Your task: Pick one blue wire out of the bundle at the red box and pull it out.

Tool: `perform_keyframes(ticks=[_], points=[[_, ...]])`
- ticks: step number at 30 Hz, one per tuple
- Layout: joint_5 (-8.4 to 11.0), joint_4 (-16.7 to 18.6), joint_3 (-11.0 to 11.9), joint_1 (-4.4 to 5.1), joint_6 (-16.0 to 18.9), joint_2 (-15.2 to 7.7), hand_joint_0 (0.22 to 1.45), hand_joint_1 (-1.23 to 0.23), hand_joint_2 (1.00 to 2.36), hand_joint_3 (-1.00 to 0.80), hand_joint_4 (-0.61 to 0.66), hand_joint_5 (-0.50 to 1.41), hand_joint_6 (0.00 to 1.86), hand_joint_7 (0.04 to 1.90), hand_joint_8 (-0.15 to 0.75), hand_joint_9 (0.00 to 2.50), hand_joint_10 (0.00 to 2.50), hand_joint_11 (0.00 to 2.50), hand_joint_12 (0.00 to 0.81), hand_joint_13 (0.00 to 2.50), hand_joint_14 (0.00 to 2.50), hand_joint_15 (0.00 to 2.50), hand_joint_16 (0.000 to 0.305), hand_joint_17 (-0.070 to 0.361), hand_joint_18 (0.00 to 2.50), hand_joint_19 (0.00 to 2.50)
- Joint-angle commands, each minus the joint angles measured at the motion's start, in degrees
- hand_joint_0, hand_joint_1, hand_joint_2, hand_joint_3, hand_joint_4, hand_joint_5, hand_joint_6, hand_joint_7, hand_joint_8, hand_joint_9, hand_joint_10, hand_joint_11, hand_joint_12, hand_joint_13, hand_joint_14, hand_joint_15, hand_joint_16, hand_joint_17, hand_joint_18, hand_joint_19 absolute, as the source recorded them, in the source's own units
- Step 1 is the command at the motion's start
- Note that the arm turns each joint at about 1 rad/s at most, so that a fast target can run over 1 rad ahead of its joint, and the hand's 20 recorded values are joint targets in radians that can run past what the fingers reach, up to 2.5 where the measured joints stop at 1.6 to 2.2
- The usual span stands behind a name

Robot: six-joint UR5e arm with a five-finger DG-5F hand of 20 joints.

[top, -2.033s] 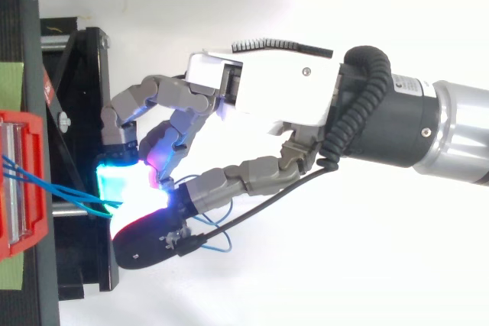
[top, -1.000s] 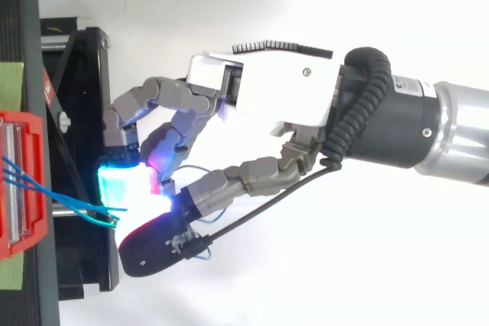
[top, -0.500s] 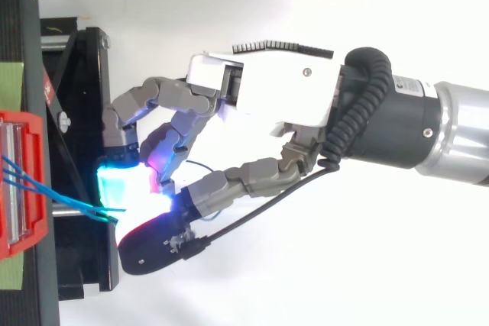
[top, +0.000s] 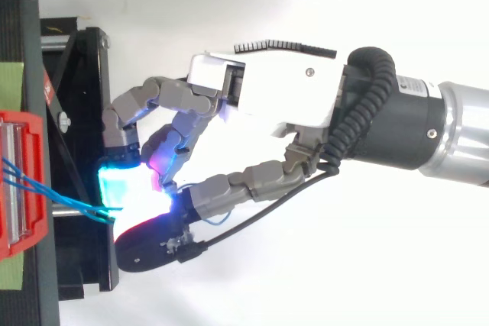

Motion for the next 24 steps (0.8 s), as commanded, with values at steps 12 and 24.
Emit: perform_keyframes(ticks=[12, 24], points=[[0.32, -14.28, -3.43, 0.15, -0.35, 6.94, 0.6, -0.77, 1.03, 0.0, 0.14, -0.11, 0.94, 1.26, 0.469, 1.13, 0.02, 0.77, 0.508, 0.97, 0.02, 0.44, 0.066, 0.148, 1.01, 0.49], [3.93, -13.58, -5.71, 0.5, -0.88, 9.75, 0.6, -0.78, 1.03, 0.0, 0.14, -0.11, 0.93, 1.26, 0.468, 1.12, 0.02, 0.76, 0.511, 0.96, 0.02, 0.44, 0.066, 0.148, 1.0, 0.5]])
